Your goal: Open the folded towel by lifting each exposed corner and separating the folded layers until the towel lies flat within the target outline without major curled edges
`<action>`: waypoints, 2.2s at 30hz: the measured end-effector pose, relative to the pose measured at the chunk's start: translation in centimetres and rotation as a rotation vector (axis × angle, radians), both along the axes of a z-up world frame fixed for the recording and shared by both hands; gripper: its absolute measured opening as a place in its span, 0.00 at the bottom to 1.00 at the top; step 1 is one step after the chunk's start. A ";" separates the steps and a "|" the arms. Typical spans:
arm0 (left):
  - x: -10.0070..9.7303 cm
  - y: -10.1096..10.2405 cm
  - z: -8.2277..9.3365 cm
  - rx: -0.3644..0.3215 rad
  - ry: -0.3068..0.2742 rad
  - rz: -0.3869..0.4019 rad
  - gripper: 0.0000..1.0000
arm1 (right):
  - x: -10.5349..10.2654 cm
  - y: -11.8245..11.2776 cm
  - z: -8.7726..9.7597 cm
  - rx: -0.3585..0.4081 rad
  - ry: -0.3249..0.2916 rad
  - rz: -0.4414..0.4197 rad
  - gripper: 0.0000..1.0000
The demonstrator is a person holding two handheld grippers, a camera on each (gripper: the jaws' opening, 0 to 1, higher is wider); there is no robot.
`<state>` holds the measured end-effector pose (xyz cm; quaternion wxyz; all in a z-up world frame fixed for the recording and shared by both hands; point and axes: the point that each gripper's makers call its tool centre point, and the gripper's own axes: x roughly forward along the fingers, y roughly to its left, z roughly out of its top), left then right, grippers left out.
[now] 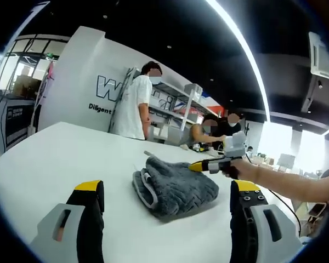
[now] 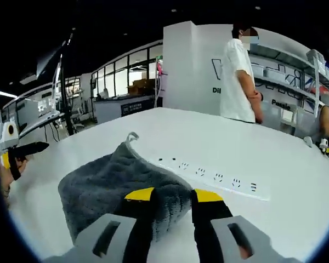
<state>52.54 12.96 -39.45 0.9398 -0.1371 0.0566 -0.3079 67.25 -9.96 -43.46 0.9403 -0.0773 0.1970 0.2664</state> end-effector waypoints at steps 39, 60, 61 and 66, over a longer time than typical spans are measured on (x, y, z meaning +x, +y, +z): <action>-0.8 -0.9 -0.4 0.022 0.007 -0.014 0.94 | -12.9 4.4 9.2 -0.035 -0.446 0.339 0.02; -2.0 -0.7 -0.3 -0.018 -0.003 0.013 0.94 | -22.2 5.0 5.4 0.025 -0.360 0.520 0.03; -2.0 -0.7 -0.3 -0.018 -0.002 0.014 0.94 | -22.7 5.1 5.1 0.024 -0.353 0.530 0.03; -2.6 -1.3 -0.4 -0.020 -0.004 0.011 0.94 | -24.9 5.4 3.8 0.041 -0.289 0.580 0.03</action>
